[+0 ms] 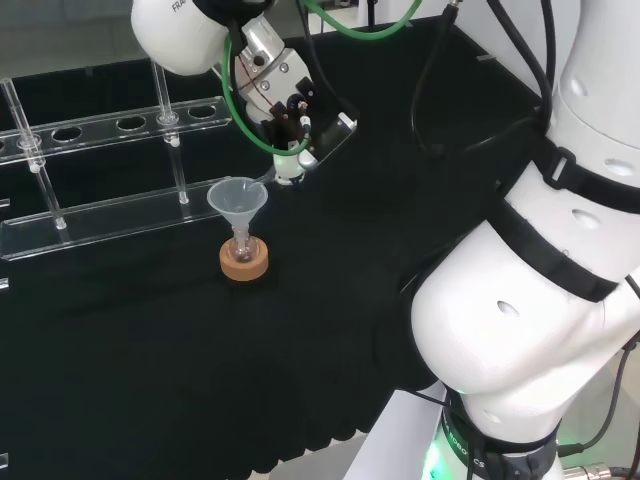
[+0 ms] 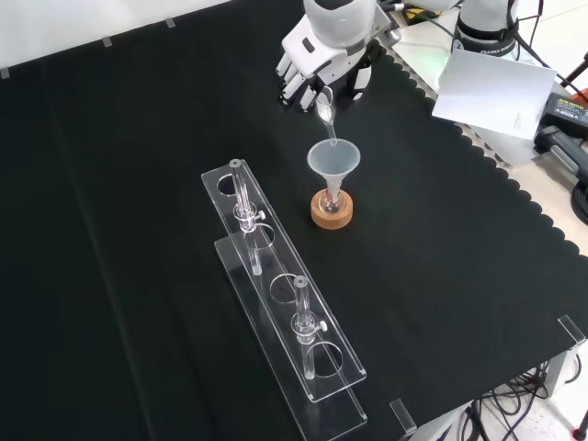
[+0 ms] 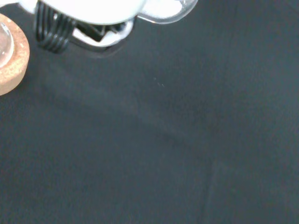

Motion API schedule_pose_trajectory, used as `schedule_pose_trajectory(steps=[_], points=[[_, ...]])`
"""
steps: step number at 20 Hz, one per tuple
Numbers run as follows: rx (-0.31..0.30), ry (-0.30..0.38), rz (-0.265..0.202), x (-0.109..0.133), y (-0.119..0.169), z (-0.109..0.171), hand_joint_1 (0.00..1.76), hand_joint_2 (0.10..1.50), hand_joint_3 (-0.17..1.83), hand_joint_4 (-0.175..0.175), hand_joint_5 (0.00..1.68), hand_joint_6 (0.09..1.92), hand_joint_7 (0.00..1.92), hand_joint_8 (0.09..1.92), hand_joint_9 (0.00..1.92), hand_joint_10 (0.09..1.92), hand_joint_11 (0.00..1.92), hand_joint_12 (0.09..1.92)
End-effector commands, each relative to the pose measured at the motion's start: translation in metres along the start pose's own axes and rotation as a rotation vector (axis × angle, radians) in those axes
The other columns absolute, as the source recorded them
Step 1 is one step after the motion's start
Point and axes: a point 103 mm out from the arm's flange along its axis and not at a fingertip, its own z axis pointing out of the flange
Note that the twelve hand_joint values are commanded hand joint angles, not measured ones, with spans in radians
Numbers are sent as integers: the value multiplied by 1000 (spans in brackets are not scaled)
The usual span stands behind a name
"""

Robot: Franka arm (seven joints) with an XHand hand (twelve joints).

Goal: Pour all the NaCl from the weighing funnel into the round-bottom flask.

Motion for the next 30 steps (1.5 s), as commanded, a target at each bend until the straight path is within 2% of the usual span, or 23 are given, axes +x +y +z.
schedule_pose_trajectory(steps=[1,30], points=[[-2,-24,-11,5,-1,-5,1130,642,669,175,1294,641,547,681,907,355,802,1041],[-12,-126,-11,10,-4,-11,1129,642,673,175,1289,650,525,681,892,353,802,1040]])
